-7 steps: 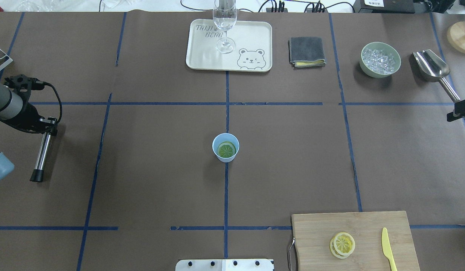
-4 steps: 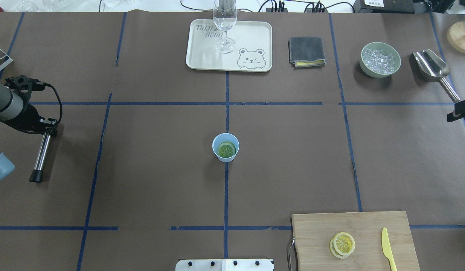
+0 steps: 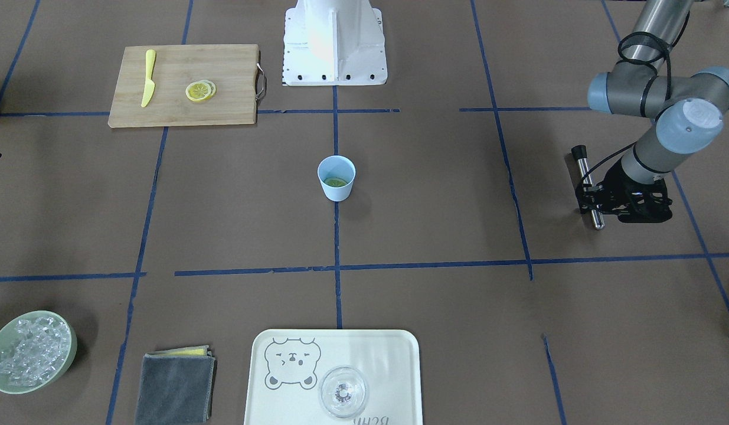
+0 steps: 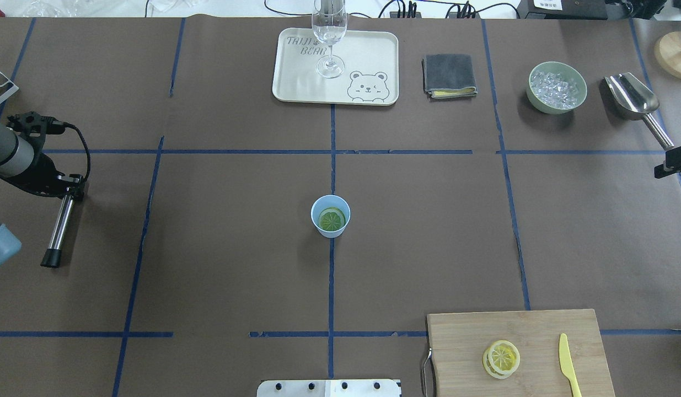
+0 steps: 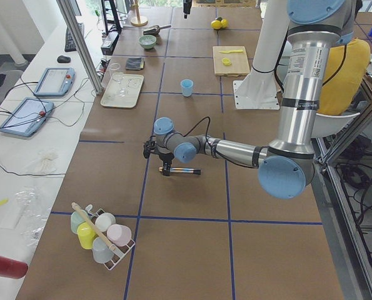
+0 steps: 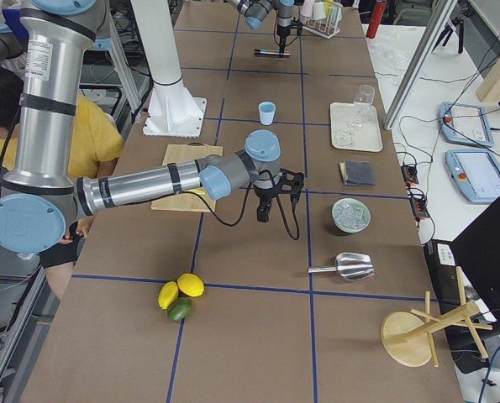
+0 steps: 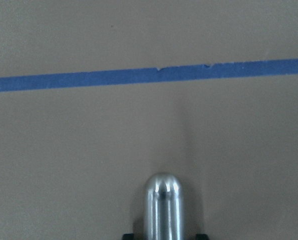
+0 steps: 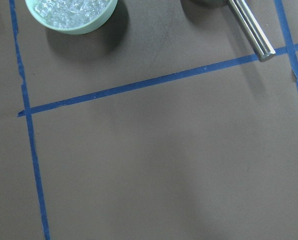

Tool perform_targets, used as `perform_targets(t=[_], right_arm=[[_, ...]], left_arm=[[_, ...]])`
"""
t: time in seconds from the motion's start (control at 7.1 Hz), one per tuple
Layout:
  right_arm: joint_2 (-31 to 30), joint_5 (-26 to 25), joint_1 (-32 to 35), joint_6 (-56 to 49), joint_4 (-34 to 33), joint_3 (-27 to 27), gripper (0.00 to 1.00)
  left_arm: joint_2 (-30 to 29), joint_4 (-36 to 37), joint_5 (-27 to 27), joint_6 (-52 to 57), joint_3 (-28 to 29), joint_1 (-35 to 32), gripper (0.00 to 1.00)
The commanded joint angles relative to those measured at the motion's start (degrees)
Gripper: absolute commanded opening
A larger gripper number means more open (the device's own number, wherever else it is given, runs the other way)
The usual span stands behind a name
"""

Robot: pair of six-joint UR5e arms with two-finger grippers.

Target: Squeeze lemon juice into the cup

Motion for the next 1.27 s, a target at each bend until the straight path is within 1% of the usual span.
perform_targets(t=[0.0,0.14,0.28,0.42,0.56,0.7,0.85,1.13], right_arm=[[0.16,-0.08,0.00,-0.39,0.12,-0.18,1.00],[0.16,-0.08,1.13,-4.39,0.03,-2.01,1.00],[0.24,0.09,3.84,-10.87,-0.14,-4.55,1.00],[0.24,0.09,5.43,-16.33,-0.58,-6.58,1.00],[0.51,0.09,6.06,-18.91,-0.50,-8.86,1.00],[0.68,0.09,6.93,-19.72,-0.67,-9.50,1.00],[0.42,0.79,8.51,-20.86,-0.85,-9.50,1.00],[0.51,0.89,8.53,-24.20,-0.85,-10.81,1.00]], left_arm=[[1.42,1.34,-0.98,6.83,-6.13,-4.40,1.00],[2.65,3.00,-3.60,16.71,-6.77,-11.49,1.00],[2.75,5.54,-8.67,22.90,-6.43,-17.39,1.00],[2.75,9.22,-12.20,27.93,-6.25,-23.37,1.00],[3.62,13.26,-13.20,37.20,-6.34,-28.04,1.00],[3.54,15.74,-13.21,43.47,-6.17,-34.26,1.00],[3.46,17.51,-13.12,49.71,-5.03,-38.42,1.00],[3.72,21.37,-12.94,50.21,-5.11,-38.54,1.00]])
